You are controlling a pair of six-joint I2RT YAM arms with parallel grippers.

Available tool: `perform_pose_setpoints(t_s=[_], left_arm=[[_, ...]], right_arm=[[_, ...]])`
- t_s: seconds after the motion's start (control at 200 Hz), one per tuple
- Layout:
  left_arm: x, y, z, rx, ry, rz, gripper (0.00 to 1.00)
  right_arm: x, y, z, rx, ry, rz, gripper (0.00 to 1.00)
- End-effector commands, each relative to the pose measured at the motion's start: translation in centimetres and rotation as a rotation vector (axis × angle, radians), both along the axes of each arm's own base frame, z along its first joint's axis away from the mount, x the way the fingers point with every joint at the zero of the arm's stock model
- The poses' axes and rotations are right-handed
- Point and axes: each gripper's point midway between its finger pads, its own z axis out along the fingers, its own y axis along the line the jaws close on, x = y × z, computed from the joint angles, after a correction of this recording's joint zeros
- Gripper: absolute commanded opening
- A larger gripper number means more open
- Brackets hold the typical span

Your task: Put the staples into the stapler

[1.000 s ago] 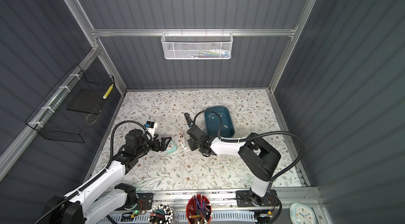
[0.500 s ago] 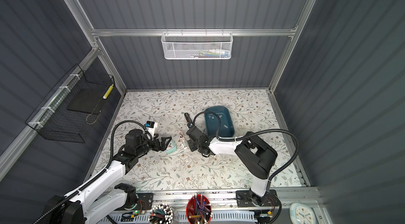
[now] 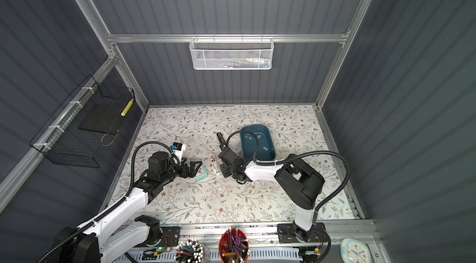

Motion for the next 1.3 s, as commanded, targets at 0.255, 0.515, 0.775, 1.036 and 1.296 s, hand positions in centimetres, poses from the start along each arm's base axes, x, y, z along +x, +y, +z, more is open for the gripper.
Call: perform_pose_setpoints(t_s=[0.255, 0.515, 0.775, 1.036, 1.296], left_arm=[[-0.1, -0.3, 0.3, 0.001, -0.013, -0.029, 1.0], [-0.1, -0.4, 0.3, -0.002, -0.014, -0.033, 1.0], [-0.1, -0.4, 0.3, -0.003, -0.012, -0.036, 1.0], [-0.2, -0.6, 0.2, -0.007, -0.008, -0.041, 1.0], [-0.2, -0.7, 0.3, -0.012, -0.01, -0.047, 1.0]], right_arm=[[0.4, -1.2, -0.7, -0.062, 0.006, -0.054, 0.03], [0.1, -1.5, -0.6, -0.063, 0.005, -0.062, 0.02], [-0.3, -1.2, -1.2, -0.069, 0.026, -0.049, 0.03], [-0.9, -2.0, -2.0, -0.112, 0.052, -0.069, 0.12], [-1.1, -2.5, -3.1, -0.176, 0.062, -0.089, 0.19]])
